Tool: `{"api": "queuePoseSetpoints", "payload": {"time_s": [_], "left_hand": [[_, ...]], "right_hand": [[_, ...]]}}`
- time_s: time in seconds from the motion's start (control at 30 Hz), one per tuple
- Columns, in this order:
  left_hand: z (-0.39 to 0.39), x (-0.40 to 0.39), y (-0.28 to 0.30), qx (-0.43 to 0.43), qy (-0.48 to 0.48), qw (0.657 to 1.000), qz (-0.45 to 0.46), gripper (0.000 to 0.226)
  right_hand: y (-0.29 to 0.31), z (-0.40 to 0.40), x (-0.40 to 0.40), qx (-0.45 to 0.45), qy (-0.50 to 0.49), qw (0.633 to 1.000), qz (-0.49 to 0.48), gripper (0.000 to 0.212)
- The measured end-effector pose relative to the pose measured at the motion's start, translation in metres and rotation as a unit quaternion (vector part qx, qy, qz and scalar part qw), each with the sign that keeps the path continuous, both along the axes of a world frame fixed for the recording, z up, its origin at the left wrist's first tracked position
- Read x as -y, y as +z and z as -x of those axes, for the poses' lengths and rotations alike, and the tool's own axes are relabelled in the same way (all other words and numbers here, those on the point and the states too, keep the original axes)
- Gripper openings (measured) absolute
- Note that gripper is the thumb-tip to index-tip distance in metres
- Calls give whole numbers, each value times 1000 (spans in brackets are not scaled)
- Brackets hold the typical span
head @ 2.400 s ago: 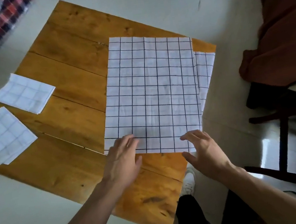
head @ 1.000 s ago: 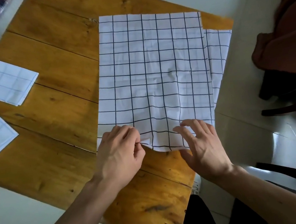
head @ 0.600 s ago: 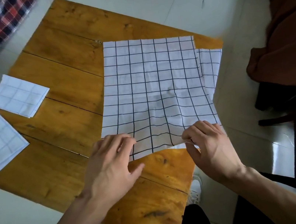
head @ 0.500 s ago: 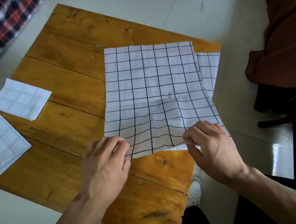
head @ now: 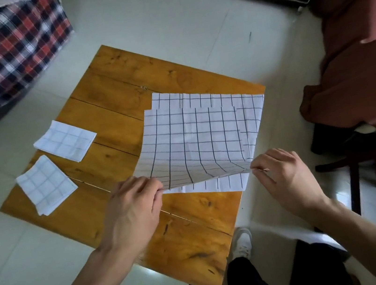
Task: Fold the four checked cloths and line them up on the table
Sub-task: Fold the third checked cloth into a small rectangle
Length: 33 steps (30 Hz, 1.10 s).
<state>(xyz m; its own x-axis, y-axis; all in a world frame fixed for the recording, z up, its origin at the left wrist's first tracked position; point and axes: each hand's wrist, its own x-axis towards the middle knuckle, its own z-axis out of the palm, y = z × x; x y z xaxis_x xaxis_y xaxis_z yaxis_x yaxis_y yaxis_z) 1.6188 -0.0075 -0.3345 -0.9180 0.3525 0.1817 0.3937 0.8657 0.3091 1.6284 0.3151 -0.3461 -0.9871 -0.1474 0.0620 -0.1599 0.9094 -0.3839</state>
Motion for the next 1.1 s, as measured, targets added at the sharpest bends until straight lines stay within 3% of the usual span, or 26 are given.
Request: {"api": "queuePoseSetpoints", "payload": {"time_s": [0.33, 0.8, 1.1], "left_hand": [[33, 6, 9, 14, 0, 1000, 7, 12], [135, -27, -56, 49, 58, 996, 47, 11], [194, -33, -114, 57, 104, 986, 118, 16]], "right_hand": [[9, 31, 12, 1, -8, 1000, 4, 11], [-65, 129, -15, 41, -19, 999, 29, 9], [-112, 207, -12, 61, 10, 998, 30, 8]]}}
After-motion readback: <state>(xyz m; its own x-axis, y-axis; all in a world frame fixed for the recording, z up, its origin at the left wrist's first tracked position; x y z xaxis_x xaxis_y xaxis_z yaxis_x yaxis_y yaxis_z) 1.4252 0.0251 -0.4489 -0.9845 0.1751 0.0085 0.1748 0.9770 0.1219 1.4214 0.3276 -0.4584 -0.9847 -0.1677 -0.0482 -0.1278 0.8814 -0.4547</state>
